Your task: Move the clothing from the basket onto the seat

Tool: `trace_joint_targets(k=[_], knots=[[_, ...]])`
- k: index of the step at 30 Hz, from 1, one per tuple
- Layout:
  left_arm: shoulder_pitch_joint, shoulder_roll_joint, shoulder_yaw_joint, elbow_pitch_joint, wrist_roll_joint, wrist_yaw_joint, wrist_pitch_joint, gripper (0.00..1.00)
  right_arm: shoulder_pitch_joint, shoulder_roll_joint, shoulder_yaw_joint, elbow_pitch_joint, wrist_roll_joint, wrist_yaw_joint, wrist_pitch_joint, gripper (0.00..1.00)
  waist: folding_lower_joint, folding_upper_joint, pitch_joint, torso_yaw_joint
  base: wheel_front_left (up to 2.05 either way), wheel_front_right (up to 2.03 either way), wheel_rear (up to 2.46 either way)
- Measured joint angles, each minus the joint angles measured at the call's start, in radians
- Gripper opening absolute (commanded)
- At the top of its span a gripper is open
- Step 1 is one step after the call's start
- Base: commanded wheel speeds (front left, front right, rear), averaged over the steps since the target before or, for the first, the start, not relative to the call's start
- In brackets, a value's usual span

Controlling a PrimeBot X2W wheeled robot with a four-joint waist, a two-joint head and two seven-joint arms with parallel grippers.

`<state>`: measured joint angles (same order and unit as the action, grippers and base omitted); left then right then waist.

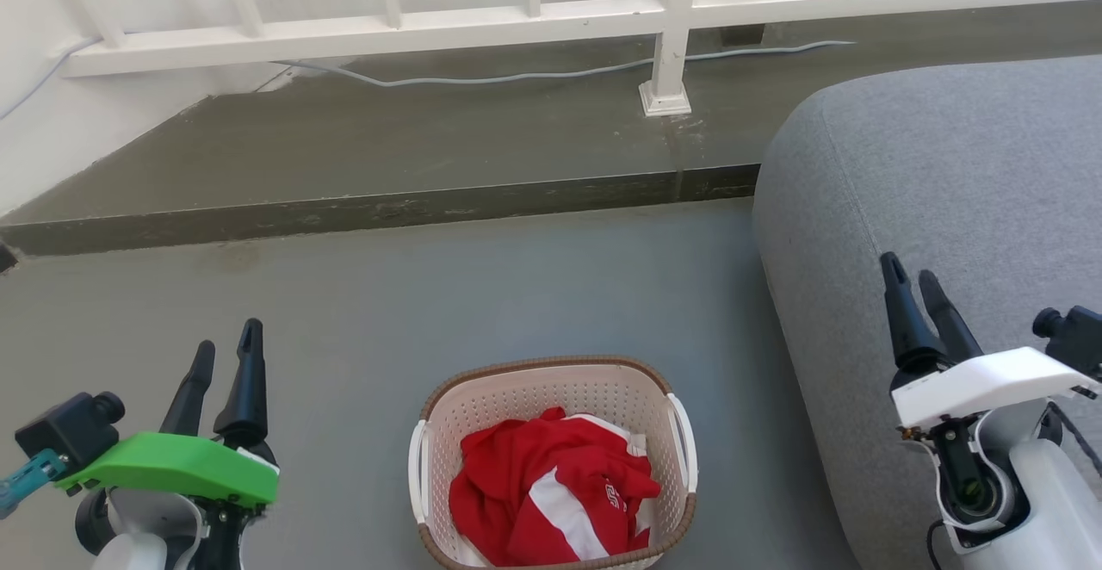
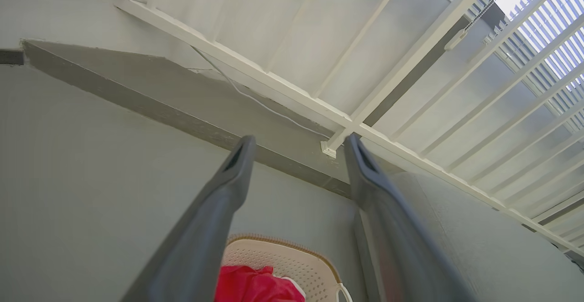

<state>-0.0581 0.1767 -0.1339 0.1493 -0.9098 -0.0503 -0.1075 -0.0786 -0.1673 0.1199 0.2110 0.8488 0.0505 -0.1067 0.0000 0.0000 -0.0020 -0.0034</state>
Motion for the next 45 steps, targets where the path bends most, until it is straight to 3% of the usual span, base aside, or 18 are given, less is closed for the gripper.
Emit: trace_joint_targets(k=[21,30,45], knots=[[0.001,0.01,-0.064,-0.03,0.322,0.068,-0.067,1.0,-0.002,-0.015,0.082,0.017,-0.319,-0.053,-0.066,1.0,0.0,0.0,0.0,-0.001,0.0,0.0,0.0],[0.003,0.009,-0.076,-0.03,0.396,0.086,-0.096,1.0,-0.017,-0.017,0.096,0.023,-0.434,-0.07,-0.095,1.0,0.0,0.0,-0.001,-0.001,0.0,0.0,0.0],[0.008,0.023,-0.103,-0.009,0.567,0.108,-0.12,1.0,-0.018,-0.016,0.118,0.05,-0.602,-0.071,-0.143,1.0,0.0,0.0,0.0,-0.003,0.0,0.0,0.0]])
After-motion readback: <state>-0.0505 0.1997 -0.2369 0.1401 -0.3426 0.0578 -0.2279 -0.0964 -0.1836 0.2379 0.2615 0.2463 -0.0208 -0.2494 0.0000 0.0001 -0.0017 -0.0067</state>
